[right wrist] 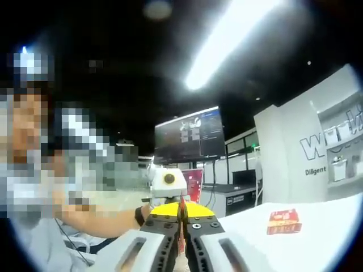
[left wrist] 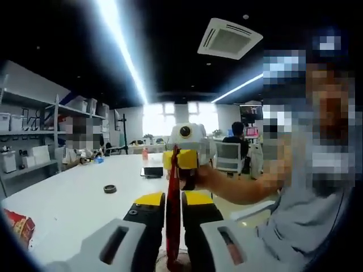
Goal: Tear open the coffee pouch, take out the coffee, and pour the coffee from the pouch into the cup
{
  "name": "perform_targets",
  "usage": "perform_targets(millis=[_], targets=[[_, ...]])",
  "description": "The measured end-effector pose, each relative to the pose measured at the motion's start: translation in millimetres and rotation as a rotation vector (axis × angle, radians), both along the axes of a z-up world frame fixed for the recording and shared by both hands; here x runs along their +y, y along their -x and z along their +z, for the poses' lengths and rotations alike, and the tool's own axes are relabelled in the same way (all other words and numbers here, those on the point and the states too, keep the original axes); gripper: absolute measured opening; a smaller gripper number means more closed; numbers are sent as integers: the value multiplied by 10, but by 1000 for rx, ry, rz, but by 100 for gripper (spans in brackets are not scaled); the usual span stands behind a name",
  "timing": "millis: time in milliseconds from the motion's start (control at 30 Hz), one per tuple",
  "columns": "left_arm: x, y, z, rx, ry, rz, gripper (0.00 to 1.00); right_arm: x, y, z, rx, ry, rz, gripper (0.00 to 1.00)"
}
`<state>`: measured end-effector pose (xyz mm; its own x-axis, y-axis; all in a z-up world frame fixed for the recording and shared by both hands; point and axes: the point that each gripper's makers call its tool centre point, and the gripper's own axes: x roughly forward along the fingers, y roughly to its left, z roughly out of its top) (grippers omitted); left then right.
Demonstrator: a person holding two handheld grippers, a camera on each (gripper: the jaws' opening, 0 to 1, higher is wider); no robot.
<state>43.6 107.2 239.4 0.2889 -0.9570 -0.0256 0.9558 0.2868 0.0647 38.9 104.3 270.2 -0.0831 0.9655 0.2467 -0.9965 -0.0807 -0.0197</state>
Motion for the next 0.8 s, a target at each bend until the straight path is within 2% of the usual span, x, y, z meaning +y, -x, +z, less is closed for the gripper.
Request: perform_targets(millis=[167,233,367,500,567,667,800], targets=[[-96,0,133,-23,-23,-10,8,2,-20,15,0,1,-4,2],[-99,5,132,-24,-34,-11,5,-8,-41,31,2,-1,-9,2],[-91,24,124,-24,-29,-17,4,-8,-46,41,8,2,-9,2],[-71,42,117,-13,-3,-20,10,-9,-46,54,10,-2,-6,2],[-66,46,63,0,-16,-22,12,-32,-50,75,14,-12,-5,2],[-51,38,3,-16,-29,-23,6,-41,-58,75,12,-9,-10,2],[-53,31,-2,-22,-30,-25,6,-35,-62,62,14,-5,-8,2]])
